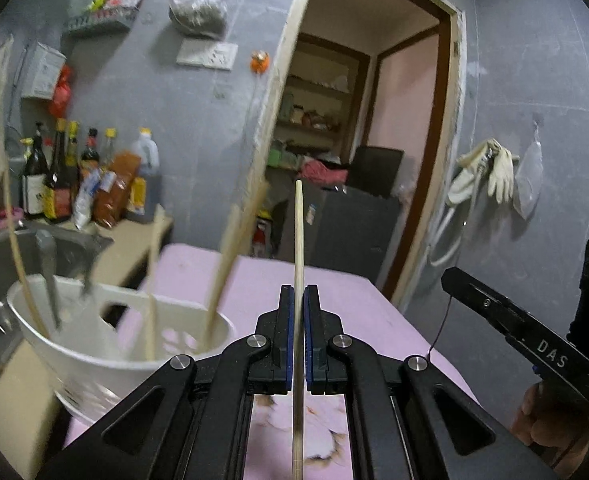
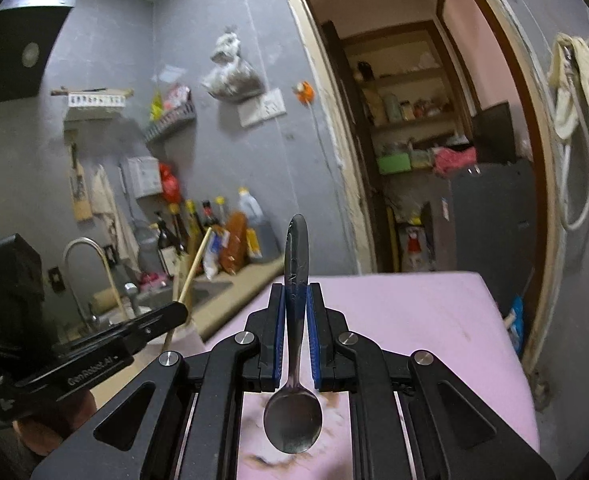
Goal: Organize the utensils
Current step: 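Lift the chopstick and spoon and carry them toward the white caddy, then lower the chopstick and spoon into the white caddy with both tools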
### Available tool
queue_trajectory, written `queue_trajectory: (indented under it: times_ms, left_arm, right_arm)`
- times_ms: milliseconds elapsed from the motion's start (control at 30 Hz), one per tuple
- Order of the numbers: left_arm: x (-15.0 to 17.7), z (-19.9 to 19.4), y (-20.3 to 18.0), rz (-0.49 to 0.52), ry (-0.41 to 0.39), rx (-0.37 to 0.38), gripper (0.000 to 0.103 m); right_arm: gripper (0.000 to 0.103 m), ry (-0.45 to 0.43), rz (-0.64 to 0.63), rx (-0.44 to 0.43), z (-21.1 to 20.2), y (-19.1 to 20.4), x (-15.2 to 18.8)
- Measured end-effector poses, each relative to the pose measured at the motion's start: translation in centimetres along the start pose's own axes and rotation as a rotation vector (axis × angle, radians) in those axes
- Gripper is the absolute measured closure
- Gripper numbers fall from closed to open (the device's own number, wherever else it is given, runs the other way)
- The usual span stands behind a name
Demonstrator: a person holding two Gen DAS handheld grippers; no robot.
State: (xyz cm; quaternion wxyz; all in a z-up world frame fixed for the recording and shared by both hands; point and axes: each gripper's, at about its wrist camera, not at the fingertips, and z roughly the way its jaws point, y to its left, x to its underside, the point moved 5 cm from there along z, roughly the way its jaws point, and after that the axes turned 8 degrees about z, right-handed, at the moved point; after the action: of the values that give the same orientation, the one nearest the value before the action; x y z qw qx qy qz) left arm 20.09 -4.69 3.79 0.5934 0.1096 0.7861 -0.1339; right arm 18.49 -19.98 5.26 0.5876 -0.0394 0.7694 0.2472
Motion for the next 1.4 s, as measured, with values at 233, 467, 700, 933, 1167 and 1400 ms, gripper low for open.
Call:
queue_trajectory:
  times_ms: [233,467,700,933,1167,1400]
  left_arm:
    - [-3.3,-2.9,3.5,0.018,-0.097,-0.008,0.101]
    - [-5.9,-5.0,8.1,0.01,-0.183,-0.068,0.101]
    - [-6.2,-5.5,13.3,-0.077,-0.221,-0.146,0.101]
    - [-5.6,-4.7,18.1,-0.189,-0.235,-0.208,0.101]
    - [-4.1,-3.5,18.7,-0.192,-0.238,-0.281,0.101]
    - [-2.3,-2.3,18.3,-0.168,-0.227,-0.359,0.101]
  right_arm:
    - [0.095,-0.068,-0.01,-0.066,1.2,4.5,-1.7]
    - [0.095,-0.095,0.008,-0.161,3.9,8.7,-2.7]
    - [0.095,-0.117,-0.005,-0.195,6.2,11.4,-1.9]
    - [0.095,-0.141,0.019,-0.171,8.1,11.5,-0.8]
    - [0.095,-0.135,0.018,-0.163,9.2,11.1,0.9]
    - [0.095,-0.107,0.01,-0.156,10.0,11.0,2.1]
